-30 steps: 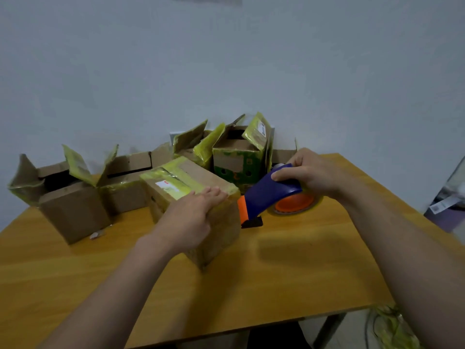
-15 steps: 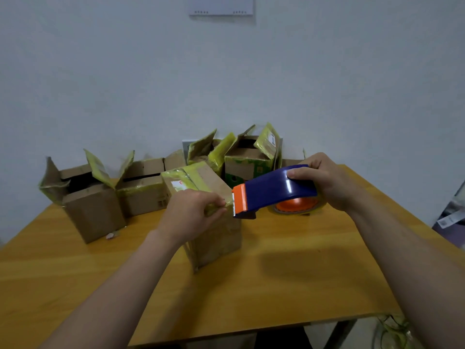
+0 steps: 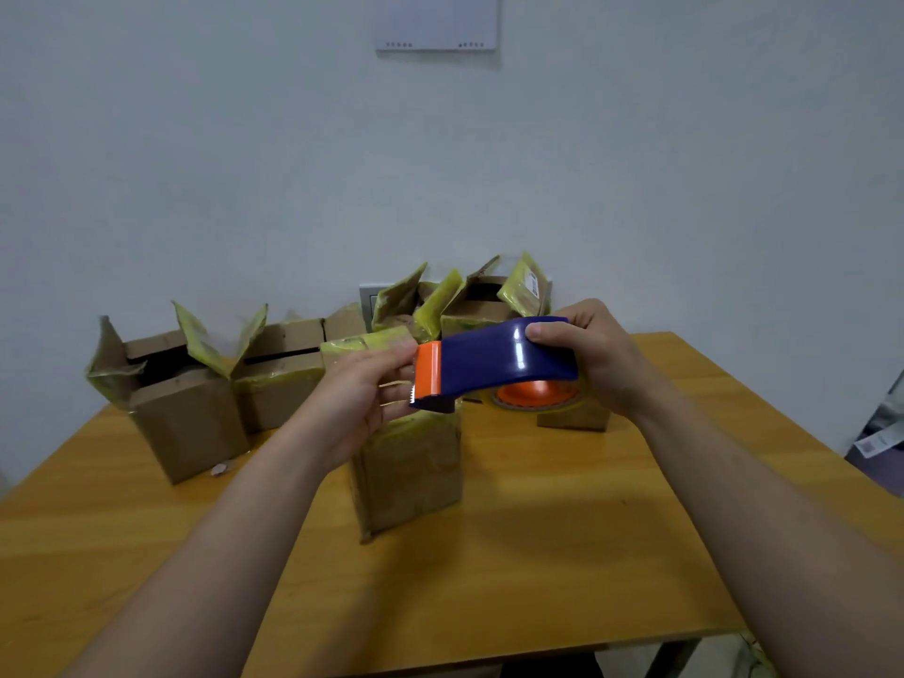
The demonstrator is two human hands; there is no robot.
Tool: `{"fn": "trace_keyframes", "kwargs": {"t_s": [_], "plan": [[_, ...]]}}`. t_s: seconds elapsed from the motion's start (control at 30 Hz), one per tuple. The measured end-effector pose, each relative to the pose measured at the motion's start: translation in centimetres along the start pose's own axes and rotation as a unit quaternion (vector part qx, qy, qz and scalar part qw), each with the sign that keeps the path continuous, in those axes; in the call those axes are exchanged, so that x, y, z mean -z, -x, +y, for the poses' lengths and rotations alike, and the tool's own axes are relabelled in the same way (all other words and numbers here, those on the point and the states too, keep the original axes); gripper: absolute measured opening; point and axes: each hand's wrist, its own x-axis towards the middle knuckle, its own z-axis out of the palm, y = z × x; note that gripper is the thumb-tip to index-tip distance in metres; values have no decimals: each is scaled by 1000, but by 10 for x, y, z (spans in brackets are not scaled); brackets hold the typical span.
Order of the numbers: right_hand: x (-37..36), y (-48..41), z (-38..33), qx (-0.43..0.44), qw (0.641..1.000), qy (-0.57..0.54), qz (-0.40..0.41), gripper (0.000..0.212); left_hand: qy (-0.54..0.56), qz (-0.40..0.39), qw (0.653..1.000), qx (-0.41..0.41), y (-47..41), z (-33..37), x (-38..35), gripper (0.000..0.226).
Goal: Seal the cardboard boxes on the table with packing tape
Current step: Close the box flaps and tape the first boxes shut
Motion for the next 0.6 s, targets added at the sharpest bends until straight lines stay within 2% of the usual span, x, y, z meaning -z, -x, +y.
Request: {"fn": "trace_keyframes", "kwargs": {"t_s": [0.13,0.27,0.37,0.47,0.53,0.6], "plan": [[-5,0,-5,15,999,-28,2,28,91,-13,995,25,5,2,5,32],[-8,-1,-7,19,998,-54,-14,27,167,-51,983,59,8,-1,15,33],[-9,-2,-8,21,996,-89,-1,34,194,-96,975,51,7,0,22,30],[-10,-4,-10,20,994,-106,-4,36,110,-99,988,30,4,2,26,50],[-11,-6,-10,13,994,-101,-31,27,39,-51,997,30,1,3,27,44],[-10,-7,-10,4,994,-98,-54,23,-31,-14,999,34,1,5,30,29]]}}
